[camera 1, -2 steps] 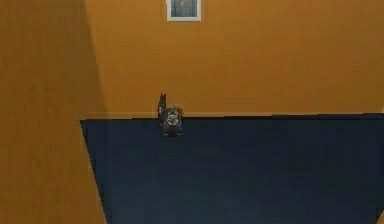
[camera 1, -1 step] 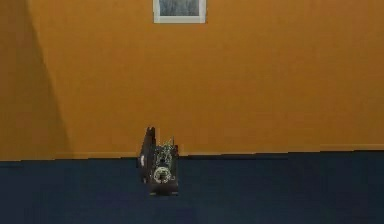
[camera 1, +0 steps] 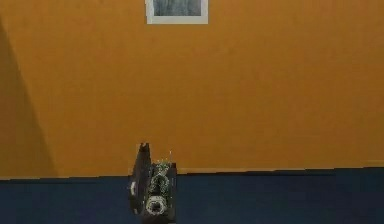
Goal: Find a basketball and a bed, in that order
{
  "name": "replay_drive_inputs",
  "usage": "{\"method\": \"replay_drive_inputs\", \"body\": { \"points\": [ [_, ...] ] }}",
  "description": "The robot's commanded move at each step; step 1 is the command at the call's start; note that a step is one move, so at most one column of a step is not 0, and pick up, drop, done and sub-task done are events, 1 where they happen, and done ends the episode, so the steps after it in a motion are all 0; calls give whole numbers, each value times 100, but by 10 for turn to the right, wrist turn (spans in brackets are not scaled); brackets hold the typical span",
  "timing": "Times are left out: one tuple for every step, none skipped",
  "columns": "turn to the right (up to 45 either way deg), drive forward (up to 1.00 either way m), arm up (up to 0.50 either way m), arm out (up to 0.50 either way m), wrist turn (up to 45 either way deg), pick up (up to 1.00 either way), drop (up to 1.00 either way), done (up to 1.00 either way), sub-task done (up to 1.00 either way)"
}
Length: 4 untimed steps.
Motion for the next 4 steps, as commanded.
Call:
{"method": "replay_drive_inputs", "body": {
  "points": [
    [-450,0,0,0,0,0,0,0,0],
    [0,55,0,0,0,0,0,0,0],
    [-450,0,0,0,0,0,0,0,0],
    [-30,0,0,0,0,0,0,0,0]
  ]
}}
